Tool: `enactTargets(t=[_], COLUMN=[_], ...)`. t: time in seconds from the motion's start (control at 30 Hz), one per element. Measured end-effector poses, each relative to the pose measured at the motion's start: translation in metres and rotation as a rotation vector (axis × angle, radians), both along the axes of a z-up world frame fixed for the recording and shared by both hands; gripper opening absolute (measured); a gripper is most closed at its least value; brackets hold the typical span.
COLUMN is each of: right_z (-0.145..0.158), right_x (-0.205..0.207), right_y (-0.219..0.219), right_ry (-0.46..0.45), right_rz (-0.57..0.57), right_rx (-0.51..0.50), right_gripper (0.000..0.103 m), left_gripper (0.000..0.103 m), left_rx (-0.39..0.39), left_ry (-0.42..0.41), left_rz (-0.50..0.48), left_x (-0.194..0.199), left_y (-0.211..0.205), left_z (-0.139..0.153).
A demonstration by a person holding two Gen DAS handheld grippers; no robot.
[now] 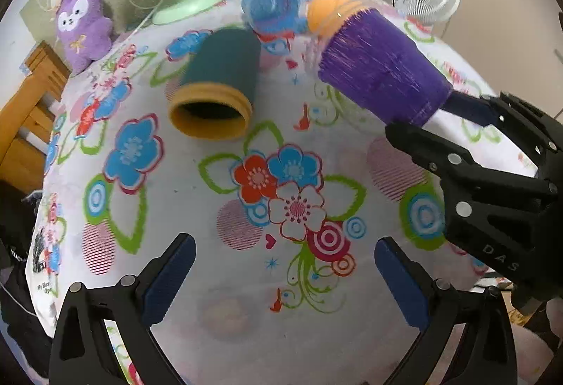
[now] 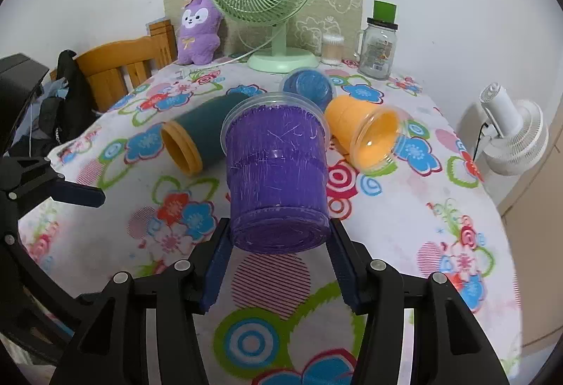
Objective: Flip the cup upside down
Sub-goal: 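Lift the purple cup with the right gripper and turn it rim-down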
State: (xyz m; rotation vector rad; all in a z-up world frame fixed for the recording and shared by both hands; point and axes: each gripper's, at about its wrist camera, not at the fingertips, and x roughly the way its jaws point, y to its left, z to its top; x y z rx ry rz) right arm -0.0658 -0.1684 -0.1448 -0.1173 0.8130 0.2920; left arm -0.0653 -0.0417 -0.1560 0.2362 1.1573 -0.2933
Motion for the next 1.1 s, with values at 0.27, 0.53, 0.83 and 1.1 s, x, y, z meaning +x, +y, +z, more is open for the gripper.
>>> enactTargets(t=[0.27,0.53,0.83,1.1], right_z=[0.063,0.087,0.072,0.052], right_x=[0.009,0.017,0.010,0.016], right_y=[0.000,0.008,0.022,0.036], right_ry=[0.107,0.200,0.343,0.491], right_rz=[-0.010,-0.015,-0.008,0.033], right_rx=[-0.003,-0.033,-0.105,-0.184], right_gripper=[0.057,0.057,0.057,0.057], left_gripper=[0.103,0.103,0.103,0.103], left_rx=[-0.051,-0.087,-0.098,-0.083], left_ry=[-0.002,-0.017,-0.024,0.014], left_rz=[0.068,0.099,0.112,0.136], left_x=[0.010,0.015,0.011,0.011], left_y=[0.015,0.031,0.043,0.048], left_z=[0.046,0.068,0.068,0.055])
